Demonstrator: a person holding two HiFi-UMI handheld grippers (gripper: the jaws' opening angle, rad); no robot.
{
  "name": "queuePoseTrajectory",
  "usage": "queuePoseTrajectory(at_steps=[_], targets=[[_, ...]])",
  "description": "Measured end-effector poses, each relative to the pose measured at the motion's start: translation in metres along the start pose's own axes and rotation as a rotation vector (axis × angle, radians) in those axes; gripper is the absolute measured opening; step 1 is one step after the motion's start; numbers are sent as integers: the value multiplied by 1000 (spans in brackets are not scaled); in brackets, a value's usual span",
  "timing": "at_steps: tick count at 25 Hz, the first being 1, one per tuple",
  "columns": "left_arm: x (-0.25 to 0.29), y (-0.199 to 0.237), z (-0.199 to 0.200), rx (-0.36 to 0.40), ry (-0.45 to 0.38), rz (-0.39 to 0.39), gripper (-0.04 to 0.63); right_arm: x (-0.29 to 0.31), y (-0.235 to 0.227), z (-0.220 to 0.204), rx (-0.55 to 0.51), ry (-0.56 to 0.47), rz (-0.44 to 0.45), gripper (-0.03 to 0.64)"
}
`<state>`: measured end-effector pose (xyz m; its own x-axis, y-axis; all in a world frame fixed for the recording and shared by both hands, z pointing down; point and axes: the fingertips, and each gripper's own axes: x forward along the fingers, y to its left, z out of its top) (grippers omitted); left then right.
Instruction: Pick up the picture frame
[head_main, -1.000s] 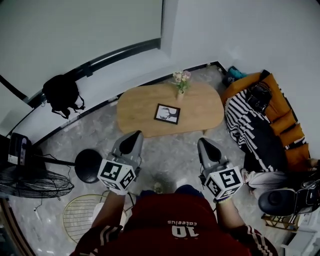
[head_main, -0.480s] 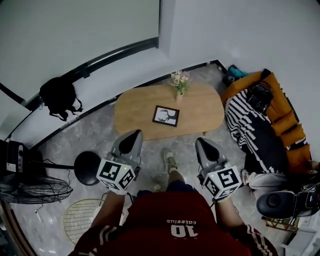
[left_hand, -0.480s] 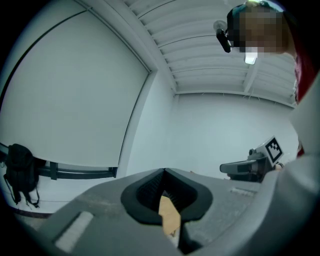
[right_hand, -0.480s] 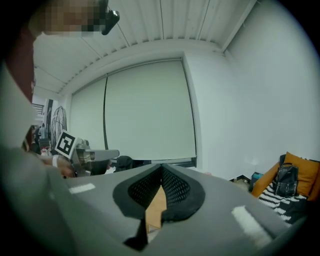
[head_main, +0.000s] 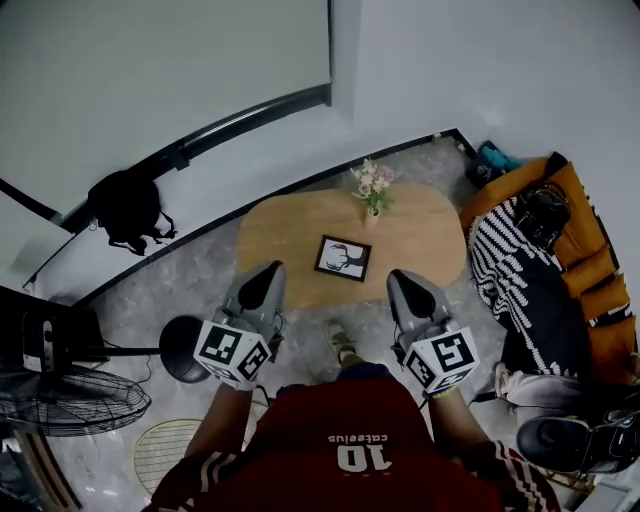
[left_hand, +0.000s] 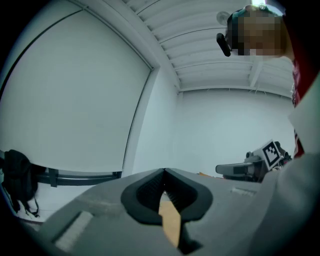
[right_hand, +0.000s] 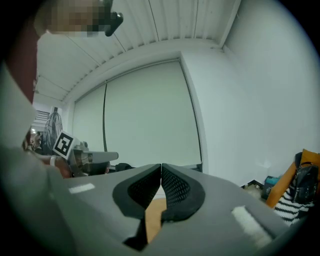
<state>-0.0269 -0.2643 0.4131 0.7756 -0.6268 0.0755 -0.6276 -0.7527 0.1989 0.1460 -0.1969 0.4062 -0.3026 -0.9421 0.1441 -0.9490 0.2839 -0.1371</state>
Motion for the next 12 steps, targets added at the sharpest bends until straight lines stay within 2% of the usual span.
queuePoseTrajectory(at_steps=[7, 12], targets=[[36, 23, 14, 4, -24, 23, 0, 51, -22, 3, -52, -6, 66, 20], [39, 25, 10, 0, -10, 24, 0, 69, -21, -6, -29, 11, 114, 87]])
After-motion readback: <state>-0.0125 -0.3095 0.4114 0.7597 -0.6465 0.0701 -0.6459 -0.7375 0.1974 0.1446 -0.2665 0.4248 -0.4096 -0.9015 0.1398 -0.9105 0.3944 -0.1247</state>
